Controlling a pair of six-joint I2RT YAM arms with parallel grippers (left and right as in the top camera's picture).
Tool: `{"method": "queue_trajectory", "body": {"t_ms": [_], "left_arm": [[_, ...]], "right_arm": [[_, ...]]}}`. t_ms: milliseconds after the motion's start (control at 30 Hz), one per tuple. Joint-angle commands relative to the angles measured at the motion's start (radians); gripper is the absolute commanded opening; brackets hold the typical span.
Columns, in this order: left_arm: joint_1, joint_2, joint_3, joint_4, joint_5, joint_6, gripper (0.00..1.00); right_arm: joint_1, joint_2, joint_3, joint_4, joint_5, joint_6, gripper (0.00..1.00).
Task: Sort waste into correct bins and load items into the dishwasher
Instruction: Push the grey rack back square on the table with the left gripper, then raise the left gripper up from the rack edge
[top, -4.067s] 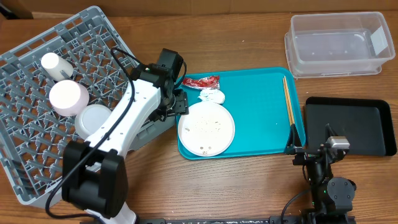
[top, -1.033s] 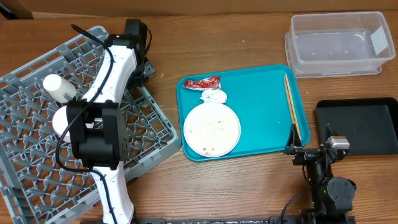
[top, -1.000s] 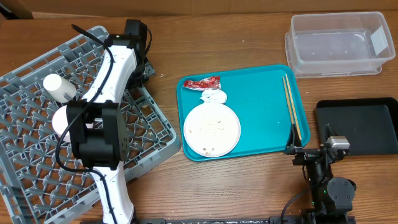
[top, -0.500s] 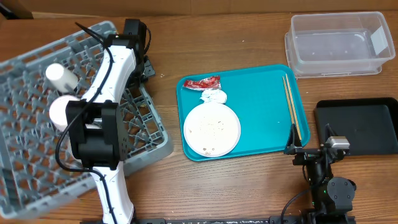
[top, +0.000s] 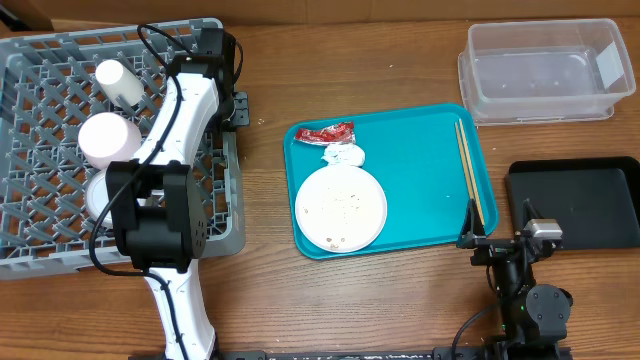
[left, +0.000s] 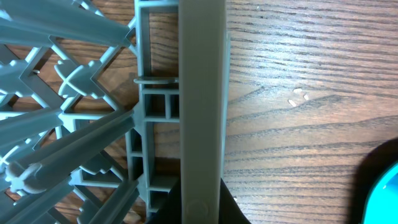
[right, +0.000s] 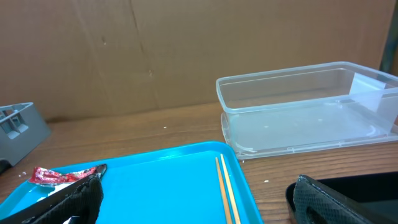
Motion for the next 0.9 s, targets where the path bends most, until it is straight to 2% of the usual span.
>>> {"method": "queue_trajectory", "body": {"t_ms": [0,267,533,667,867], "left_arm": [[-0.008,0.038,-0.01,-0.038,0.02,0.099,0.04],[-0.008,0.038,-0.01,-0.108,0.101,0.256,0.04],[-0.008,0.038,-0.01,-0.105,0.102,0.256,0.04],[-0.006,0.038,-0.01,-0.087,0.1,0.172,0.04],[-0.006,0.035,0.005,-0.117,0.102,0.163,0.04]], "right_arm": [[-0.003,-0.008,-0.011,0.007,-0.002,0.004,1.0],[-0.003,-0.008,-0.011,0.007,-0.002,0.004,1.0],[-0.003,-0.008,-0.011,0.007,-0.002,0.004,1.0],[-0.003,-0.008,-0.011,0.007,-0.002,0.004,1.0],[-0.003,-0.008,-0.011,0.007,-0.002,0.005,1.0]]}}
